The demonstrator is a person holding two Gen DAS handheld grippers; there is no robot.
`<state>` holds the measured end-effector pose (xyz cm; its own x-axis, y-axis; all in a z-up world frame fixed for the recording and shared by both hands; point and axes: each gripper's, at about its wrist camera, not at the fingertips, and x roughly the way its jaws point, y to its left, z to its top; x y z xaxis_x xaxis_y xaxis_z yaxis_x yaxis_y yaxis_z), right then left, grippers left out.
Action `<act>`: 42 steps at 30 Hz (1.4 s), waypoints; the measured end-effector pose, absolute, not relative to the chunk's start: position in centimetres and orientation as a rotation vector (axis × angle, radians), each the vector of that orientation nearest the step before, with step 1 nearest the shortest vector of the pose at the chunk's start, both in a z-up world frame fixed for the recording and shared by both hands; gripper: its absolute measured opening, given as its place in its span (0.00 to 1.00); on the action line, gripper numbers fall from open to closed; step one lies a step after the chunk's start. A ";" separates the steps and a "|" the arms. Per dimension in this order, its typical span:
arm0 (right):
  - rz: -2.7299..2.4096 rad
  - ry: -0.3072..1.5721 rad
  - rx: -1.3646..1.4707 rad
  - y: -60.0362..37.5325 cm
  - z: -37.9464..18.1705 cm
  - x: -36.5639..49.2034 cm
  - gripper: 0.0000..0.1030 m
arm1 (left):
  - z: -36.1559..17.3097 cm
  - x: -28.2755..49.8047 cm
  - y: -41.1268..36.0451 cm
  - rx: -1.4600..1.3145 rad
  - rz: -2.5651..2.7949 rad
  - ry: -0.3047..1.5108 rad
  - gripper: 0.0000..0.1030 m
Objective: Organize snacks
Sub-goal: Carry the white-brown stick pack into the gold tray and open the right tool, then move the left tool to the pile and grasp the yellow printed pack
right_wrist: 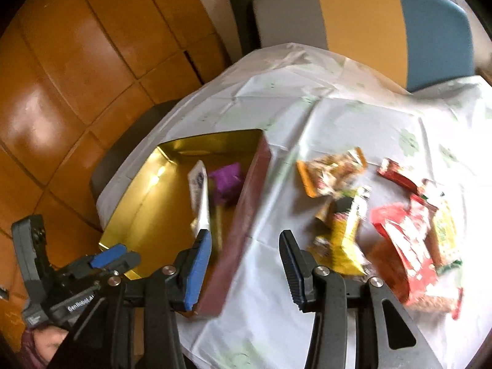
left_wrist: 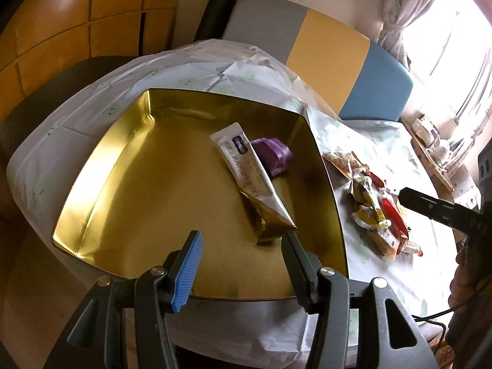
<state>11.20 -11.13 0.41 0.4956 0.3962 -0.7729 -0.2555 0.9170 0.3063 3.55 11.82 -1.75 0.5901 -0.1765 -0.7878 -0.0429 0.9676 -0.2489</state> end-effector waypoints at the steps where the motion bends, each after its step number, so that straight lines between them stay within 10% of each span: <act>1: 0.385 0.975 0.157 -11.7 0.3 10.9 0.49 | -1.8 3.6 11.7 -0.248 -0.080 0.942 0.53; 42: -0.267 0.924 0.200 -37.0 -0.3 8.5 0.71 | -0.3 4.5 -1.8 -0.009 -0.345 0.999 0.53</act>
